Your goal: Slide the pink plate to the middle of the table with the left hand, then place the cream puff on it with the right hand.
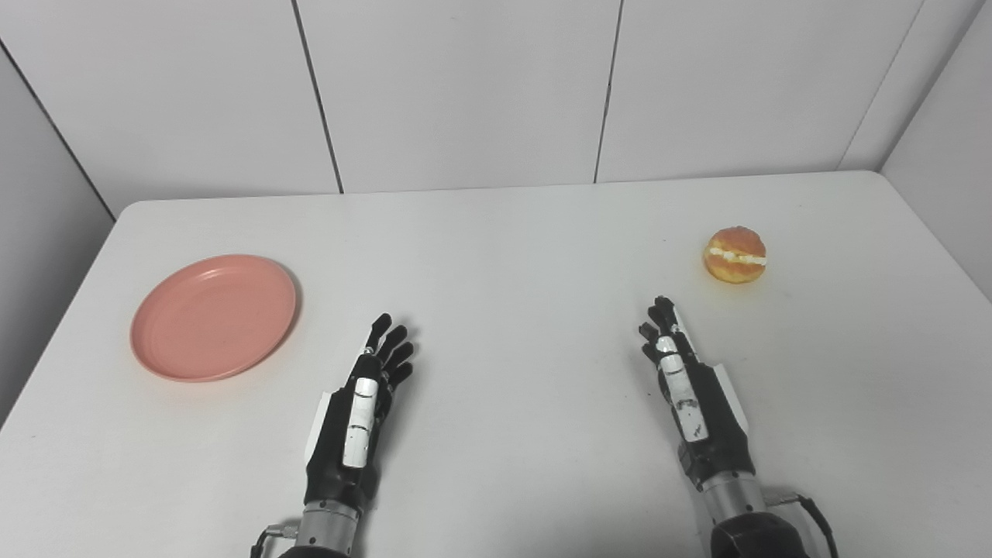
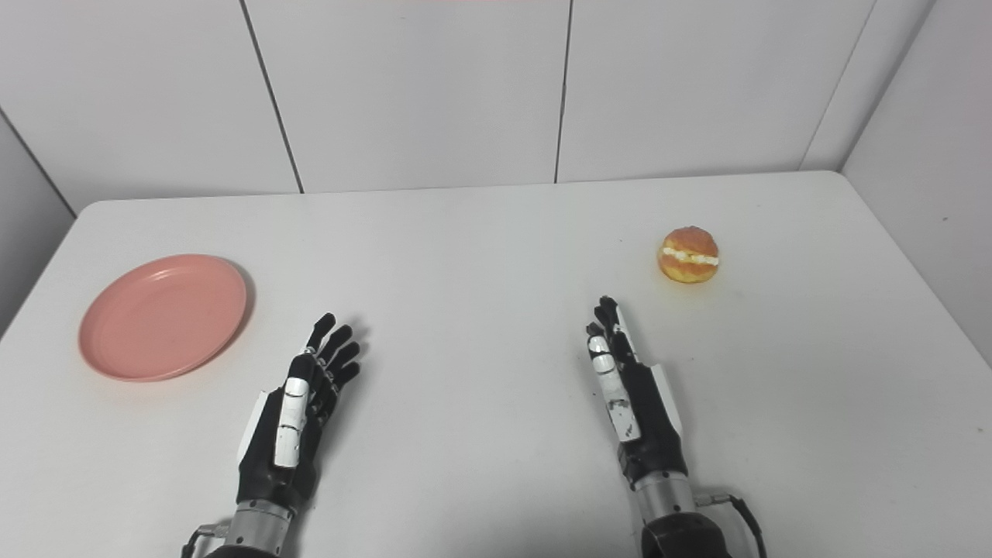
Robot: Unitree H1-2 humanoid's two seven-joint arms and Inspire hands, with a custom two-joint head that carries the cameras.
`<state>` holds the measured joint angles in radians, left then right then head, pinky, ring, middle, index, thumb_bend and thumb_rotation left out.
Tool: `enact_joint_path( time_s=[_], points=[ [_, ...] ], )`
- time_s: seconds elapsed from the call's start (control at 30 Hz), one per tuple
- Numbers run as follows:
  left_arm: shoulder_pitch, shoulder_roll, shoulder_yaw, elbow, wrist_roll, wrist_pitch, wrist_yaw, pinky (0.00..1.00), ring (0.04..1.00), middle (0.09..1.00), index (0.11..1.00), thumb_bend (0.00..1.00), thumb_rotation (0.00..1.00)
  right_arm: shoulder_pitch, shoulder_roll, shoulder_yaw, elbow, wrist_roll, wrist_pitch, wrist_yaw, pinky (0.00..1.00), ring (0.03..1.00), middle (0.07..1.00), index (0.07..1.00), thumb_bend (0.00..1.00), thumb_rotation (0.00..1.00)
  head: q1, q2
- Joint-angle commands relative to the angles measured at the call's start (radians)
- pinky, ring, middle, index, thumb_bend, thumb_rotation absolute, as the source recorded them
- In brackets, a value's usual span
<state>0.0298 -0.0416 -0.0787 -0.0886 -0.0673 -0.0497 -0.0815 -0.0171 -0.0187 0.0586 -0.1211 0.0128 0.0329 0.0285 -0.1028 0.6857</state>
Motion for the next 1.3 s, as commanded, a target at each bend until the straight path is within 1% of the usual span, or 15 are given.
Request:
enact_joint_path(
  time_s=[0.0, 0.2, 0.4, 0.57, 0.7, 0.9, 0.93, 0.97, 1.0, 1.07, 1.1, 1.13, 1.2, 1.23, 1.27],
  points=[
    [0.012, 0.004, 0.000, 0.042, 0.007, -0.018, 0.001, 0.92, 0.925, 0.942, 0.933, 0.60, 0.98, 0.004, 0.004, 0.014, 0.000, 0.002, 0.000, 0.018, 0.97, 0.965, 0.987, 0.994, 0.50, 0.99, 0.000, 0.000],
    [0.013, 0.005, -0.004, 0.038, 0.021, -0.016, 0.001, 0.91, 0.919, 0.934, 0.924, 0.59, 0.98, 0.005, 0.005, 0.014, -0.002, 0.001, -0.002, 0.016, 0.96, 0.959, 0.982, 0.988, 0.46, 1.00, 0.003, 0.005],
    [0.014, 0.003, -0.006, 0.033, 0.025, -0.012, 0.004, 0.91, 0.916, 0.931, 0.923, 0.57, 0.97, 0.005, 0.002, 0.015, -0.007, -0.001, 0.001, 0.018, 0.96, 0.962, 0.986, 0.991, 0.45, 1.00, 0.006, 0.005],
    [0.014, 0.001, -0.008, 0.040, 0.032, -0.017, 0.007, 0.91, 0.918, 0.931, 0.924, 0.50, 0.99, 0.005, 0.000, 0.014, -0.005, 0.001, -0.007, 0.020, 0.95, 0.958, 0.983, 0.991, 0.43, 1.00, 0.015, 0.005],
    [0.015, -0.002, -0.009, 0.037, 0.044, -0.013, 0.011, 0.91, 0.914, 0.928, 0.922, 0.47, 1.00, 0.007, -0.003, 0.016, -0.009, 0.000, 0.000, 0.021, 0.96, 0.961, 0.985, 0.992, 0.42, 1.00, 0.015, 0.005],
    [0.016, -0.003, -0.009, 0.037, 0.044, -0.009, 0.013, 0.91, 0.913, 0.926, 0.922, 0.45, 1.00, 0.008, -0.005, 0.017, -0.007, 0.000, -0.003, 0.020, 0.96, 0.961, 0.983, 0.989, 0.42, 1.00, 0.025, -0.001],
    [0.017, -0.005, -0.011, 0.040, 0.045, -0.012, 0.014, 0.91, 0.913, 0.926, 0.922, 0.45, 1.00, 0.009, -0.007, 0.016, -0.004, 0.003, -0.010, 0.022, 0.96, 0.960, 0.983, 0.988, 0.42, 1.00, 0.043, -0.008],
    [0.018, -0.006, -0.012, 0.043, 0.046, -0.015, 0.015, 0.91, 0.913, 0.927, 0.922, 0.45, 1.00, 0.009, -0.008, 0.016, -0.002, 0.006, -0.016, 0.024, 0.96, 0.961, 0.984, 0.989, 0.41, 1.00, 0.043, -0.008],
    [0.019, -0.009, -0.016, 0.049, 0.050, -0.022, 0.018, 0.91, 0.913, 0.927, 0.921, 0.45, 1.00, 0.011, -0.011, 0.014, 0.001, 0.008, -0.022, 0.025, 0.96, 0.962, 0.984, 0.990, 0.41, 1.00, 0.080, -0.026],
    [0.022, -0.020, -0.026, 0.062, 0.063, -0.036, 0.024, 0.90, 0.915, 0.928, 0.923, 0.45, 1.00, 0.016, -0.022, 0.008, 0.009, 0.012, -0.037, 0.028, 0.95, 0.956, 0.980, 0.987, 0.41, 1.00, 0.130, -0.050],
    [0.023, -0.023, -0.029, 0.066, 0.068, -0.040, 0.025, 0.90, 0.917, 0.931, 0.927, 0.44, 1.00, 0.018, -0.025, 0.006, 0.012, 0.013, -0.042, 0.029, 0.94, 0.952, 0.977, 0.984, 0.41, 1.00, 0.130, -0.050],
    [0.024, -0.029, -0.034, 0.073, 0.074, -0.046, 0.027, 0.90, 0.918, 0.932, 0.928, 0.44, 1.00, 0.020, -0.031, 0.002, 0.018, 0.023, -0.051, 0.034, 0.94, 0.953, 0.977, 0.985, 0.40, 1.00, 0.173, -0.072],
    [0.026, -0.041, -0.042, 0.091, 0.086, -0.057, 0.033, 0.90, 0.918, 0.934, 0.930, 0.45, 0.99, 0.023, -0.043, -0.005, 0.034, 0.044, -0.068, 0.045, 0.96, 0.961, 0.984, 0.992, 0.39, 1.00, 0.214, -0.096],
    [0.025, -0.048, -0.047, 0.104, 0.097, -0.064, 0.037, 0.90, 0.918, 0.934, 0.930, 0.45, 0.99, 0.024, -0.051, -0.010, 0.045, 0.056, -0.078, 0.053, 0.96, 0.962, 0.985, 0.992, 0.39, 1.00, 0.252, -0.119],
    [0.025, -0.052, -0.052, 0.111, 0.108, -0.065, 0.042, 0.90, 0.916, 0.931, 0.927, 0.46, 1.00, 0.025, -0.056, -0.013, 0.052, 0.065, -0.083, 0.059, 0.97, 0.966, 0.987, 0.994, 0.38, 1.00, 0.252, -0.119]
  ],
)
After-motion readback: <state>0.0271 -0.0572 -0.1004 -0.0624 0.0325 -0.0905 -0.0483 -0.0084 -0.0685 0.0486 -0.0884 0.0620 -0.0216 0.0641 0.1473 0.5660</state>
